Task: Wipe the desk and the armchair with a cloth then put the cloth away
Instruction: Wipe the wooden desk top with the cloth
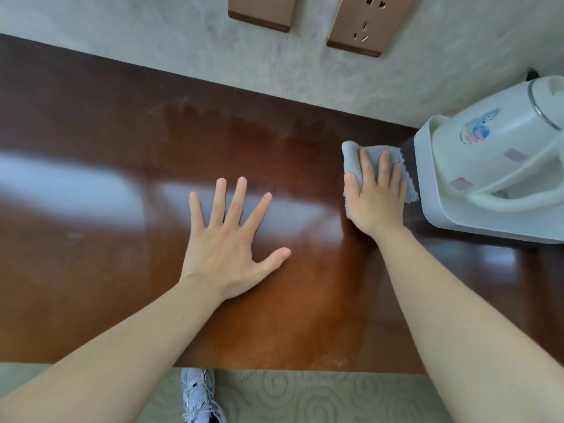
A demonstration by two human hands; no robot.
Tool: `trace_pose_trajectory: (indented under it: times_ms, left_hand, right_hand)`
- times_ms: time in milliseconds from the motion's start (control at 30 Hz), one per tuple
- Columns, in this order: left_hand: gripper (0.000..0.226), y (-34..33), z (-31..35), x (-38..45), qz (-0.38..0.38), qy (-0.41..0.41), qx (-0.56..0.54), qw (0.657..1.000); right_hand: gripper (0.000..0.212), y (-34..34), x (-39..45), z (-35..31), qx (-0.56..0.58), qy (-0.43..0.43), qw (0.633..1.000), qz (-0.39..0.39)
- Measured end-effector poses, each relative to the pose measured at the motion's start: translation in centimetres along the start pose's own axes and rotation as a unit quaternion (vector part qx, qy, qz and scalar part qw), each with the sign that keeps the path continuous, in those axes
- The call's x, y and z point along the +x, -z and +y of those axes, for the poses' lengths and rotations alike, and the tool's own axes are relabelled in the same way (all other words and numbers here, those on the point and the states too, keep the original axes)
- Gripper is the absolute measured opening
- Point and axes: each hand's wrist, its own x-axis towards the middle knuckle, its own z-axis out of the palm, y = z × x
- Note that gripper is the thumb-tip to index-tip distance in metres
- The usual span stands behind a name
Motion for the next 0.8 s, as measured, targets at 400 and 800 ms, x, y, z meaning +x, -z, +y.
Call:
trace_pose_trajectory:
  times_ms: [400, 800]
  left_hand:
    - [0.09, 0.2, 0.4, 0.2, -0.007, 0.002, 0.017, 1.0]
    - [0.087, 0.4, 0.3, 0.2, -0.01, -0.001, 0.017, 1.0]
  right_hand:
    - [0.058, -0.1, -6.1, 0.5, 0.019, 0.064, 0.998, 0.005]
    - [0.061, -2.4, -20.8, 3.1, 0.002, 0.056, 0.998, -0.027]
